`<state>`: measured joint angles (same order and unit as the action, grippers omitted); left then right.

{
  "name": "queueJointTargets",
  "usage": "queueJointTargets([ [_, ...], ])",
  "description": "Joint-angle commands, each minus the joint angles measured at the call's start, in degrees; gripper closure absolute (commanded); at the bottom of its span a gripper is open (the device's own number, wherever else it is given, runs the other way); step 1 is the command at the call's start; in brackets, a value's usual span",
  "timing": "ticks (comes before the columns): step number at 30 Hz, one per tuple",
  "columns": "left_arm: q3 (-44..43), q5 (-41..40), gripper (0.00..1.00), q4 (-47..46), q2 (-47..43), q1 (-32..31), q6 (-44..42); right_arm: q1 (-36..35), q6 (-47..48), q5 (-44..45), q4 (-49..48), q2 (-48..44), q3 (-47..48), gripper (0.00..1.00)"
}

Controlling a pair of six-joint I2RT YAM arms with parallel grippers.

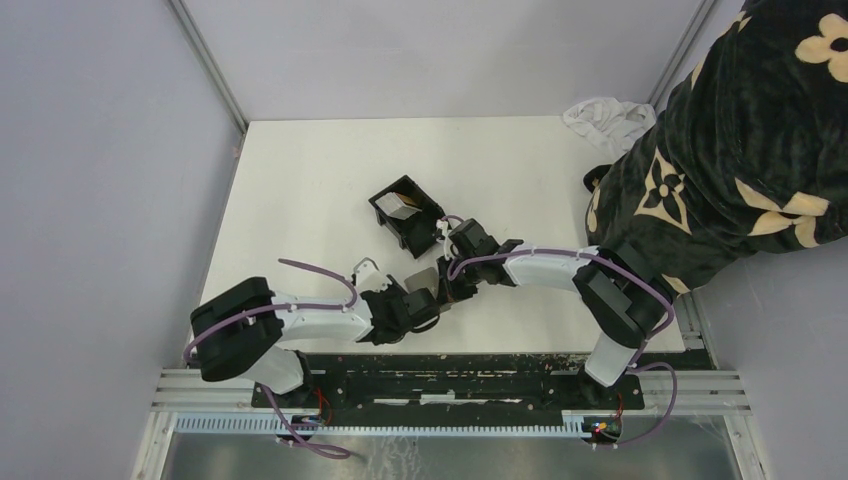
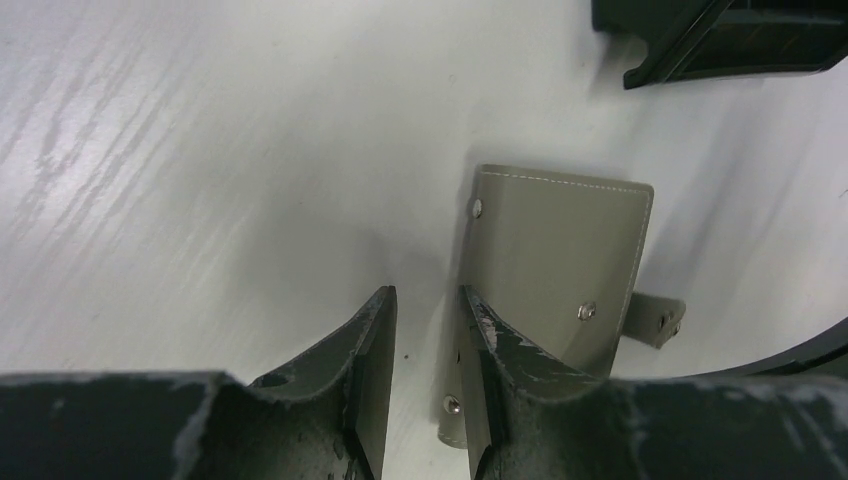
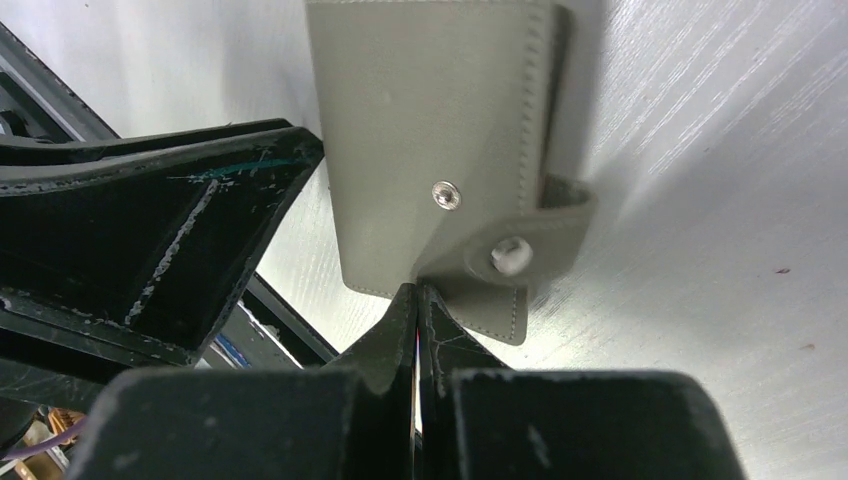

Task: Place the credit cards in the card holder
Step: Close the card holder at the center of the board.

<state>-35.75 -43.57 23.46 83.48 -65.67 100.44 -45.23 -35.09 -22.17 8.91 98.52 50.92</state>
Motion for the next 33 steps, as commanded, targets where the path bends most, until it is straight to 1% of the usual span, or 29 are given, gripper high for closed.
queueJointTargets([
  [1, -1.46, 0.57, 0.63, -3.41, 3.01, 1.25, -2.35, -0.12, 2.47, 2.05, 3.47, 2.09, 2.63, 0.99],
  [11, -4.55, 1.67, 0.62, -6.08, 6.74, 4.92, -8.05, 1.06, 3.05, 3.35, 4.49, 4.98, 6.97, 0.99],
  [16, -6.14, 2.09, 0.62, -4.98, 7.1, 5.35, -9.74, 1.46, 4.19, 4.25, 6.06, 4.42, 8.79, 0.99],
  [18, -5.99, 2.04, 0.62, -4.13, 6.39, 5.37, -9.61, 1.46, 5.04, 5.16, 7.49, 3.38, 9.67, 0.95],
  [22, -4.47, 2.25, 0.62, -4.37, 4.43, 5.32, -9.13, 1.46, 6.87, 6.43, 11.68, 1.13, 12.41, 0.8],
  [25, -3.93, 2.75, 0.62, -4.71, 3.46, 5.31, -9.36, 1.46, 7.75, 7.1, 14.08, -0.37, 13.96, 0.72],
  [29, -3.12, 3.53, 0.63, -6.22, 2.44, 5.28, -10.56, 1.42, 8.31, 8.44, 16.44, -1.71, 15.3, 0.67],
  [33, -1.92, 4.01, 0.63, -6.7, 1.31, 5.25, -10.67, 1.3, 8.89, 10.65, 19.23, -2.41, 16.93, 0.65],
])
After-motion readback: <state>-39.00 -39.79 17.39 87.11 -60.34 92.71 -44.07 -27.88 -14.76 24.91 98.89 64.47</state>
